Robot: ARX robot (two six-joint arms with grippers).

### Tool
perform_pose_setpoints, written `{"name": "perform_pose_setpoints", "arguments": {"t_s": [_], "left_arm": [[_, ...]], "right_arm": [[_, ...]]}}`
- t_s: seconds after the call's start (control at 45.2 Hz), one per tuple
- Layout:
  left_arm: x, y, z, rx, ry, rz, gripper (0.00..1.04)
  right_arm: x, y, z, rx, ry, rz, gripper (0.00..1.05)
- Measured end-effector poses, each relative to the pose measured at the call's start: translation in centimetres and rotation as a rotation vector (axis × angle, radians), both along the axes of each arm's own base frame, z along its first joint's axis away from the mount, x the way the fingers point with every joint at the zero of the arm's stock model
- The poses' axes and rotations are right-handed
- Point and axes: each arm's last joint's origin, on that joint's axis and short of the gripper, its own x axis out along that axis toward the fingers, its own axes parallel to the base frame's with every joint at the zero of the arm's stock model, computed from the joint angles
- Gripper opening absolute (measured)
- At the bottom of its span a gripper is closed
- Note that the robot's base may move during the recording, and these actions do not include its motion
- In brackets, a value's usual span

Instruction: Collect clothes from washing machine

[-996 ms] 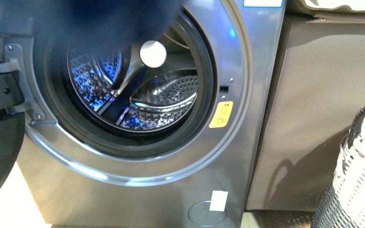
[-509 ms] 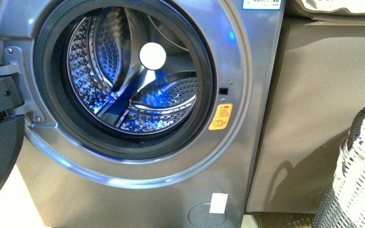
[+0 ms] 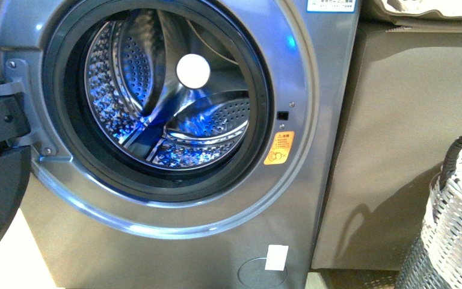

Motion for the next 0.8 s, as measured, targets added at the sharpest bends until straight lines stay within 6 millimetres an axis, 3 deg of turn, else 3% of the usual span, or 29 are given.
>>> {"name": "perform_pose_setpoints", "arguments": {"t_s": [0.487, 0.797], "left_arm": [[0.0, 0.0, 0.0, 0.0, 0.0, 0.0, 0.16], [0.0, 0.0, 0.0, 0.0, 0.0, 0.001, 0.16]], "right_arm": [[4.6, 0.5, 12.1, 0.023, -0.24, 0.138, 0.97], [10.3, 3.1, 18.0, -0.035, -0.202, 0.184, 0.97]]}}
